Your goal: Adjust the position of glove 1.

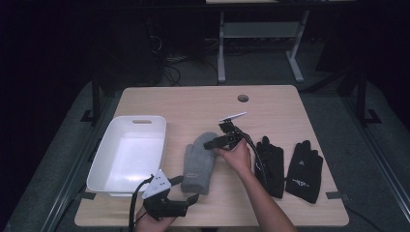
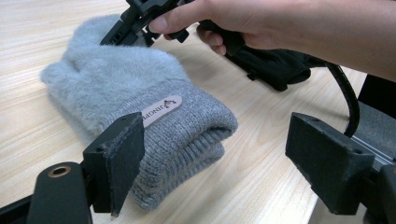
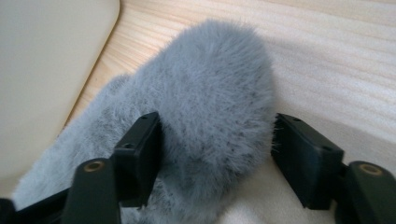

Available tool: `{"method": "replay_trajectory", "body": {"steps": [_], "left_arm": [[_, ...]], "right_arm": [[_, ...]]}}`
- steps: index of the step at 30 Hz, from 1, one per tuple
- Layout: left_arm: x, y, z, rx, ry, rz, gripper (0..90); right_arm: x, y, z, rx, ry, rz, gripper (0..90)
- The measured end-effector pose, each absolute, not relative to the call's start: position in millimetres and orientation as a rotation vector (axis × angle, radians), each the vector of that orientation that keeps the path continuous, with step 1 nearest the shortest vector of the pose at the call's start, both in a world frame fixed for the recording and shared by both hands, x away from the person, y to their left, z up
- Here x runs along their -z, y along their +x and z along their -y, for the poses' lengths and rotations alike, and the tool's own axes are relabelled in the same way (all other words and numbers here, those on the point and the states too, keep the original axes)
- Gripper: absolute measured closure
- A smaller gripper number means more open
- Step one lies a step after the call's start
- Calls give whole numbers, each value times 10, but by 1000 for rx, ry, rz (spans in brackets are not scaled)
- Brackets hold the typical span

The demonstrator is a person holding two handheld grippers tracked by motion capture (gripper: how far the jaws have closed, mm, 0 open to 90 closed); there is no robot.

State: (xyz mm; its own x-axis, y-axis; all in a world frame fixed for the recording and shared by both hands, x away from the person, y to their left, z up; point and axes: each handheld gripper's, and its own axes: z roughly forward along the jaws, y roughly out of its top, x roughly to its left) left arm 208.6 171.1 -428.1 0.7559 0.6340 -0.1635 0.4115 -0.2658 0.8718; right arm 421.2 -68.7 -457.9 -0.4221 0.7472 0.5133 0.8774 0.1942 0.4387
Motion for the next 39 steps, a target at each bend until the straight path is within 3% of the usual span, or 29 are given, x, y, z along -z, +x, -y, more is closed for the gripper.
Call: {"method": "replay_trajectory", "body": {"steps": [7, 14, 18, 39], "left_arm": [[4283, 2084, -1701, -265, 1906, -793, 197], [4299, 2097, -1695, -256, 1911, -792, 197], [4300, 2093, -1692, -251, 1911, -799, 198], [4183, 2079, -1625, -203, 1869, -798, 200]], "right_arm": [[4587, 4188, 630, 1040, -1557, 2306, 448], [4626, 4191, 657, 1091, -1531, 2219, 639], [4590, 4181, 672, 1119, -1516, 2204, 698], [4314, 3873, 1095, 1267, -1438, 2193, 732]]}}
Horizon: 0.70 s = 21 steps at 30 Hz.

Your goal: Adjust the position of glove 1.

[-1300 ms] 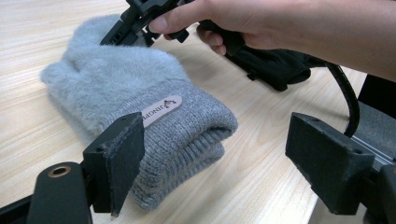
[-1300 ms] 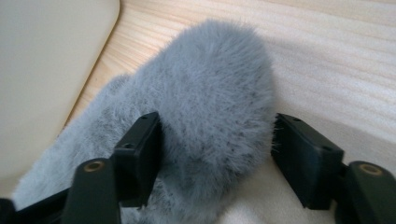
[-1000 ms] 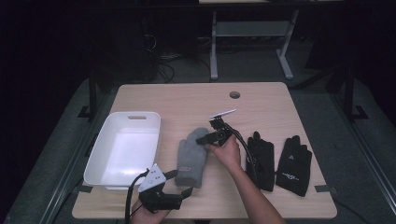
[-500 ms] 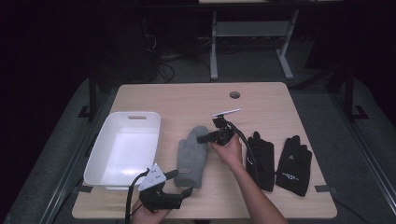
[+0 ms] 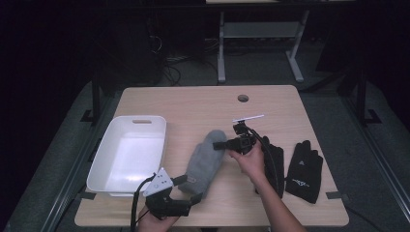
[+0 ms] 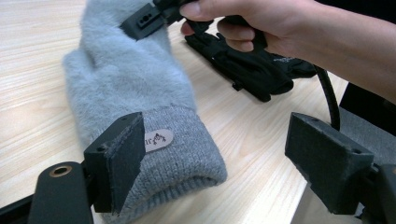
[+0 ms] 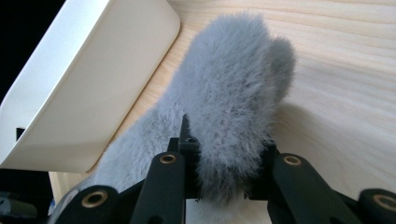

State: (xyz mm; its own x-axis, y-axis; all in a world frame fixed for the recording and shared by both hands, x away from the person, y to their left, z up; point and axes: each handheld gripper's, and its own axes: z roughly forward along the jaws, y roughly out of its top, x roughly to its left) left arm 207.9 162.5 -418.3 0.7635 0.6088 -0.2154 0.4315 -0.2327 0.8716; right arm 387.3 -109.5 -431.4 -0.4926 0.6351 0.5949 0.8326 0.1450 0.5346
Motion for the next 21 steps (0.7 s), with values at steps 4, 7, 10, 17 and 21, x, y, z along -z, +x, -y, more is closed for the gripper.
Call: {"method": "replay_trajectory", "body": {"steps": [4, 7, 10, 17, 21], "left_arm": [[4153, 2074, -1614, -150, 1842, -810, 201], [4110, 2085, -1591, -146, 1844, -808, 201], [4091, 2105, -1570, -135, 1843, -817, 201], [4050, 2246, -1458, -103, 1874, -843, 200], [4012, 2369, -1392, -83, 1889, -872, 201]], "right_arm": [[4328, 3794, 1229, 1293, -1450, 2179, 731], [4386, 3704, 1387, 1313, -1481, 2155, 731], [4417, 3676, 1451, 1315, -1494, 2160, 732], [4500, 3591, 1675, 1295, -1554, 2165, 731], [4547, 3573, 1767, 1296, -1577, 2157, 731]]}}
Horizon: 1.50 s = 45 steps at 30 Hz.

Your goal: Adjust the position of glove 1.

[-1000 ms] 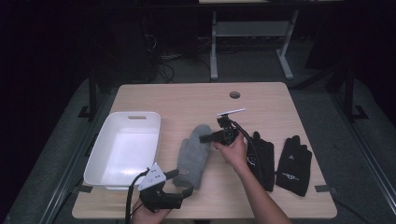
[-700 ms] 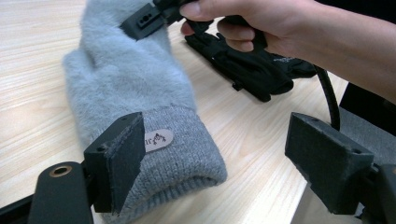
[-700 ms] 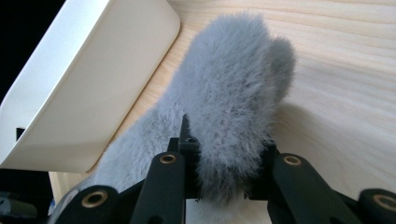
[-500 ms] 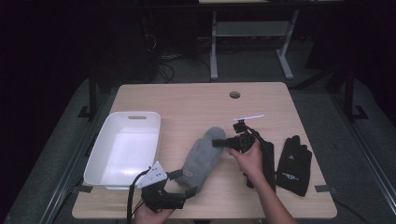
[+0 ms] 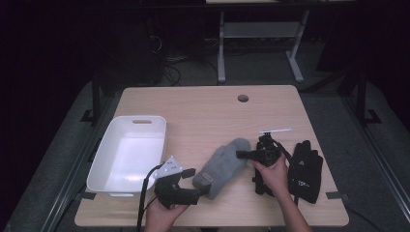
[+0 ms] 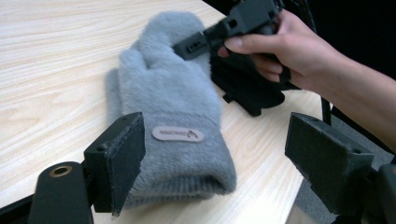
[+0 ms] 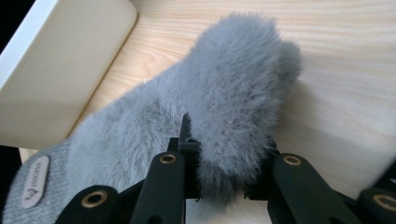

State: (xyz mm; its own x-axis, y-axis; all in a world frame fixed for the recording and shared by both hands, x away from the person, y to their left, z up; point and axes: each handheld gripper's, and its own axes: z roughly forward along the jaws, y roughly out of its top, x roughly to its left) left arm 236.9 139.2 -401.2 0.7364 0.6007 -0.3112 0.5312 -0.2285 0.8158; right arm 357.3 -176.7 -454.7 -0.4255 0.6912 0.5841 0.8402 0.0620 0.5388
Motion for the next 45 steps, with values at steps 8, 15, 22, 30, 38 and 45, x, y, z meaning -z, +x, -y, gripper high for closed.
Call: {"method": "replay_trajectory", "body": {"steps": [8, 15, 22, 30, 38, 45], "left_arm": [[4097, 2610, -1327, -71, 1949, -972, 204], [4261, 2793, -1346, 53, 1950, -1075, 200], [4387, 2908, -1319, 193, 1962, -1140, 204], [4480, 2975, -1310, 313, 1970, -1175, 191], [4548, 3044, -1266, 463, 1964, -1169, 207], [4553, 3057, -1314, 482, 1958, -1151, 366]], "right_arm": [[4563, 3566, 1798, 1289, -1588, 2163, 730], [4582, 3570, 1827, 1290, -1595, 2160, 730], [4594, 3576, 1838, 1288, -1592, 2172, 729], [4615, 3573, 1846, 1286, -1601, 2166, 728], [4649, 3578, 1856, 1292, -1608, 2152, 728], [4657, 3577, 1861, 1302, -1610, 2141, 726]]}}
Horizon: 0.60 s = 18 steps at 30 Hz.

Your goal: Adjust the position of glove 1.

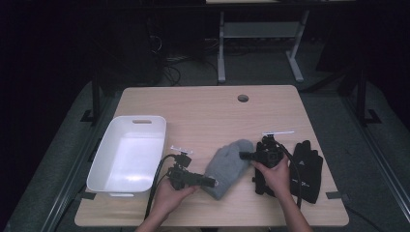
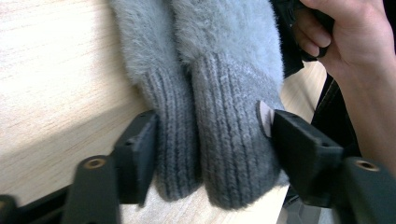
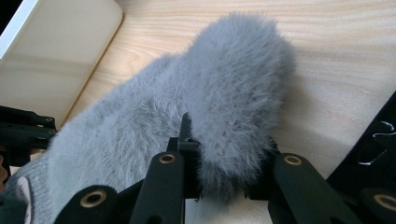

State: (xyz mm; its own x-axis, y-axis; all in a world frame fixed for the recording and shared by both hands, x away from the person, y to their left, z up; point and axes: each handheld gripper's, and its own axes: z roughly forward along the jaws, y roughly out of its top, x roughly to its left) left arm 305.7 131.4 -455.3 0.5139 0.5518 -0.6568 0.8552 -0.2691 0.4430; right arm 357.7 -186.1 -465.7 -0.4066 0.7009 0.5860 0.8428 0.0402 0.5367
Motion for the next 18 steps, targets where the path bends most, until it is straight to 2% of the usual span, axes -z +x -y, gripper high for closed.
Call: {"method": "replay_trajectory", "body": {"steps": [3, 5, 18], "left_arm": [[4553, 3056, -1332, 485, 1949, -1147, 434], [4546, 3045, -1334, 486, 1952, -1135, 447], [4553, 3034, -1341, 533, 1922, -1128, 460]], "right_arm": [[4651, 3570, 1861, 1303, -1610, 2128, 726], [4647, 3567, 1861, 1305, -1609, 2130, 726], [4572, 3539, 1888, 1341, -1595, 2106, 727]]}}
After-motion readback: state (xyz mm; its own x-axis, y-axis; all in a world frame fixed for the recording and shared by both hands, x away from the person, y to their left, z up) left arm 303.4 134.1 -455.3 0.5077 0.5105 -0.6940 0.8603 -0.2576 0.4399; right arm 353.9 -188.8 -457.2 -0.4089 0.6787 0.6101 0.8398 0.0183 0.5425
